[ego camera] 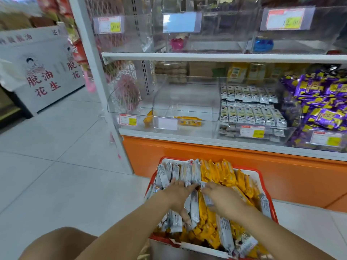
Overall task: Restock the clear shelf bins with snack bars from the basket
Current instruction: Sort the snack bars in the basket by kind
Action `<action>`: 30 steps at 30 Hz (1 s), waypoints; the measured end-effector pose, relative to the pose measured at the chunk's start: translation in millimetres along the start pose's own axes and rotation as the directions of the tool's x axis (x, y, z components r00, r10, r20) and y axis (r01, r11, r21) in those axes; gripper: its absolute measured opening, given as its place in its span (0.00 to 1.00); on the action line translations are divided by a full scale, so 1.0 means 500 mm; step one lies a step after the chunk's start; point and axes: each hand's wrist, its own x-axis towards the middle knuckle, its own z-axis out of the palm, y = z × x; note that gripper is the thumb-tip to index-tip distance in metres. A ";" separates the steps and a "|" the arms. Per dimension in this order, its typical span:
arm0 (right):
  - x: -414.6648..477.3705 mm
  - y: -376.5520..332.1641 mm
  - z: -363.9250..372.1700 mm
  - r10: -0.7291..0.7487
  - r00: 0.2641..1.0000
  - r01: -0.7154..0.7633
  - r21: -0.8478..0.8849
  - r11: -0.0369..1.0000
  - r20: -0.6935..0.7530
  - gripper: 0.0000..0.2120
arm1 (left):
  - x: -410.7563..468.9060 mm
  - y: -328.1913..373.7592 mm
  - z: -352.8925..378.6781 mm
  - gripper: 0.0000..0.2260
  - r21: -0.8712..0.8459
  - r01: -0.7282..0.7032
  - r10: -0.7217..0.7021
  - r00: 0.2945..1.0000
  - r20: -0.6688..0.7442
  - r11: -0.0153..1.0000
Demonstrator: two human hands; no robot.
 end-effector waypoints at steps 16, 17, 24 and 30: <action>-0.009 0.074 -0.015 0.640 0.717 0.077 0.943 0.323 -0.277 0.08 | 0.043 -0.039 -0.047 0.47 -0.518 -0.004 -0.050 0.995 -0.090 0.855; -0.006 0.076 -0.016 0.661 0.722 0.112 0.977 0.182 -0.206 0.08 | 0.044 -0.036 -0.053 0.45 -0.594 -0.022 -0.054 0.992 -0.110 0.804; -0.021 0.081 -0.045 0.597 0.799 0.327 0.789 -0.520 0.063 0.07 | 0.067 -0.018 -0.132 0.30 -0.927 -0.324 -0.206 0.936 -0.284 -0.192; -0.026 0.087 -0.061 0.587 0.804 0.407 0.632 -0.659 0.094 0.06 | 0.065 0.016 -0.135 0.26 -0.609 -0.261 -0.122 0.958 -0.260 -0.749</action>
